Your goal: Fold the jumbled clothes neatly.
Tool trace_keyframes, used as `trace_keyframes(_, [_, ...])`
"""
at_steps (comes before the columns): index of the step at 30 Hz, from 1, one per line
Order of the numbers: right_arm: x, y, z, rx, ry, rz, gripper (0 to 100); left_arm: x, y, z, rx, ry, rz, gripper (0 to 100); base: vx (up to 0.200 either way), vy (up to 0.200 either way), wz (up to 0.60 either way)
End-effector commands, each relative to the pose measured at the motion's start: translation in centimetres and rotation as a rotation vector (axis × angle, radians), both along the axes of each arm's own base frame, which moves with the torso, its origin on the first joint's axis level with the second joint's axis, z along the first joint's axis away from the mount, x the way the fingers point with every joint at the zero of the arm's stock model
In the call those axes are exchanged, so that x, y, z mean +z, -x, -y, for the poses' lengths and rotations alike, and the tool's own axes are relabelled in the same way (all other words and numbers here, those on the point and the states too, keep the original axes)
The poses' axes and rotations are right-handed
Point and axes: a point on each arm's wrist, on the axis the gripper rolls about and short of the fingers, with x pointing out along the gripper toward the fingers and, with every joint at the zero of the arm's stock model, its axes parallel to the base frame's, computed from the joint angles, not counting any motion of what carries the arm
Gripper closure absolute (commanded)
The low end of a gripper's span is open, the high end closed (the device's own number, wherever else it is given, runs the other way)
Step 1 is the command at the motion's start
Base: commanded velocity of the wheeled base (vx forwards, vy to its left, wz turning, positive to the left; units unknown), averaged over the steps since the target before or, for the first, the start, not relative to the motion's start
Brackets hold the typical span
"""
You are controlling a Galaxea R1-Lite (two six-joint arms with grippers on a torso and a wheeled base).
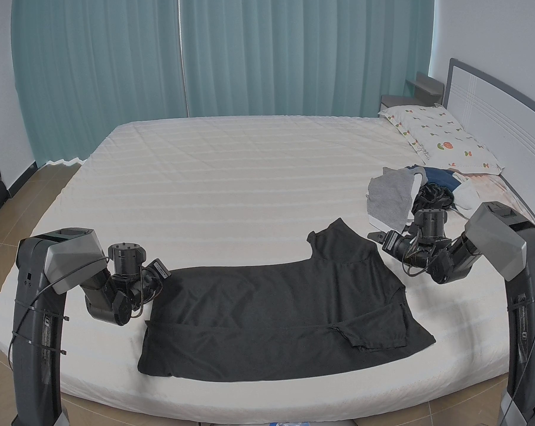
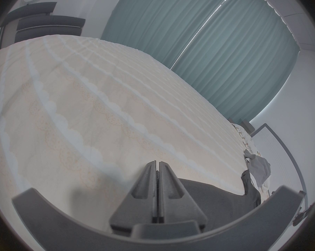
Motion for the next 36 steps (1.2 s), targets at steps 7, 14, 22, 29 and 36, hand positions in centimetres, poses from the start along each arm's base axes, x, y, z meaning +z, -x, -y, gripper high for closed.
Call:
trace_keyframes(7, [-2.3,-4.7,-1.7,-0.012,0.009,-0.032,0,0.0,0.2,-0.3,0.011,0.009,-0.006,100,0.000,0.000,0.00])
trace_keyframes(14, [-2.4,-5.2,-1.6,-0.023,0.001,-0.032,0,0.0,0.2,-0.3,0.013,0.009,-0.006,100,0.000,0.000,0.00])
trace_keyframes(22, [-2.5,-5.7,-1.5,-0.032,-0.009,-0.018,100,-0.1,0.2,-0.4,0.015,0.008,-0.008,100,0.000,0.000,0.00])
trace_keyframes(29, [-2.7,-5.6,-1.6,-0.032,-0.010,-0.037,100,0.0,0.2,-0.5,0.016,0.009,-0.006,100,0.000,0.000,0.00])
trace_keyframes(36, [-1.8,-5.6,-0.9,-0.057,-0.021,-0.026,100,0.3,0.1,-0.7,0.021,0.009,0.011,100,0.000,0.000,0.00])
